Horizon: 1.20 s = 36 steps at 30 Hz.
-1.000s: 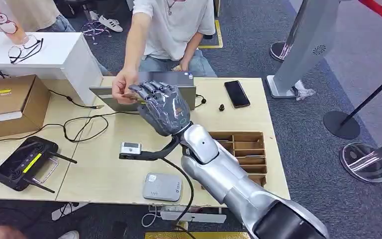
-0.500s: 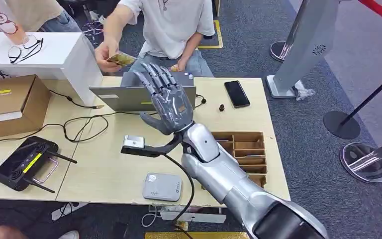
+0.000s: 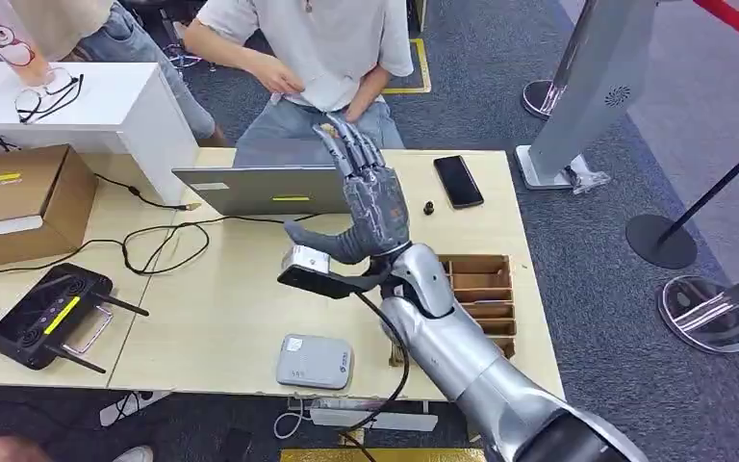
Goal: Pass the card to the sensor for recognition and then transmit it.
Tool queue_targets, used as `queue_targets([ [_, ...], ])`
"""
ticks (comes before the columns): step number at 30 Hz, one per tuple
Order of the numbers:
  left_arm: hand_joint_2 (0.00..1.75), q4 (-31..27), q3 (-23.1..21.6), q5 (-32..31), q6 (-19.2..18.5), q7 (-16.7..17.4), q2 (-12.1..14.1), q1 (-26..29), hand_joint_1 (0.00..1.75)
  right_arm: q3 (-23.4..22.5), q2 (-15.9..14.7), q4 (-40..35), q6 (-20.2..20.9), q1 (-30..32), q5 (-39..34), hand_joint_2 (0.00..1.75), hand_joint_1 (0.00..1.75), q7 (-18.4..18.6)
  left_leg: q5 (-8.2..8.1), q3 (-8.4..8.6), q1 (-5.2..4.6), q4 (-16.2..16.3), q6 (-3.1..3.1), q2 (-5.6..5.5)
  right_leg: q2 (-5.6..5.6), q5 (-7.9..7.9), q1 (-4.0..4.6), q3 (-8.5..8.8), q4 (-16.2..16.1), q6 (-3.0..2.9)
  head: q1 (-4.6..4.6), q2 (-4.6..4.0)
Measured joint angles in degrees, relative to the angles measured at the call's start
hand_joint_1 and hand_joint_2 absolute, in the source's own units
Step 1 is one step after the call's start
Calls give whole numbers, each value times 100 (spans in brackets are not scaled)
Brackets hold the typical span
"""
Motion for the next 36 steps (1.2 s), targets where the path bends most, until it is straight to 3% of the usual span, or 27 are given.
queue_targets([
  [16, 0, 0, -85, -52, -22, 103, 17, -61, 0, -262, -494, -1776, 1274, 1094, -2224, 0, 0, -629, 0, 0, 0, 0, 0, 0, 1, 0, 0, 0, 0, 0, 0, 0],
  [36, 0, 0, -85, -72, 48, 63, 2, -59, 0, -347, -750, -2859, 1541, 1878, -2732, 0, 0, -765, -2, -1, 0, 0, 0, 0, 1, 0, 0, 0, 0, 0, 0, 0],
])
